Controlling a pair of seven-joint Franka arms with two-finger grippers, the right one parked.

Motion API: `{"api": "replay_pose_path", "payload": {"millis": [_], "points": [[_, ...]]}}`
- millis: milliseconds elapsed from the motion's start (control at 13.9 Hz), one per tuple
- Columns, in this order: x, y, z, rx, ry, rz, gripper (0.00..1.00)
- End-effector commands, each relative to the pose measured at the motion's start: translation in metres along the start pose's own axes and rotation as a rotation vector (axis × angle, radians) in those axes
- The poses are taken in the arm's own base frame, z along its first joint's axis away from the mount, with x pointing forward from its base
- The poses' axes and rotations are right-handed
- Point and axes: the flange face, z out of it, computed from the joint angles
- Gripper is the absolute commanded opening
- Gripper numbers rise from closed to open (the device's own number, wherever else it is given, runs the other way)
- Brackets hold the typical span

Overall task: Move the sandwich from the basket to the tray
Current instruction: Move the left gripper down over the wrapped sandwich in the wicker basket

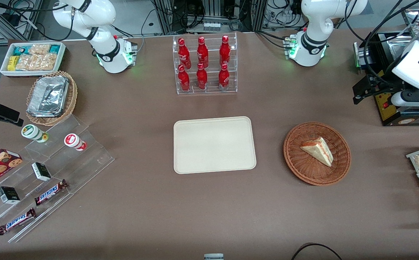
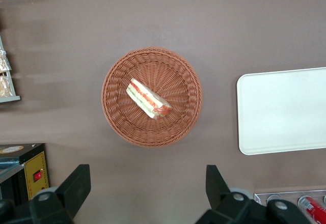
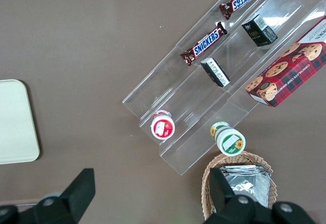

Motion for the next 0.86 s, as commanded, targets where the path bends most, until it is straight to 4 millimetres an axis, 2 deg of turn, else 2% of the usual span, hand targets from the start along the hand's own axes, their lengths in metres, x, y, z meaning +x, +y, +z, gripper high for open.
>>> {"api": "replay_pose_path", "payload": {"millis": [0, 216, 432, 577, 793], "points": [[0.004, -0.003, 0.001, 0.0, -0.017, 0.01, 1.0], [0.007, -0.011, 0.011, 0.04, -0.032, 0.0, 1.0], [0.008, -0.013, 0.039, 0.058, -0.074, -0.002, 1.0], [0.009, -0.006, 0.084, 0.059, -0.094, -0.028, 1.0], [0.003, 0.001, 0.149, 0.061, -0.035, -0.303, 1.0]]}}
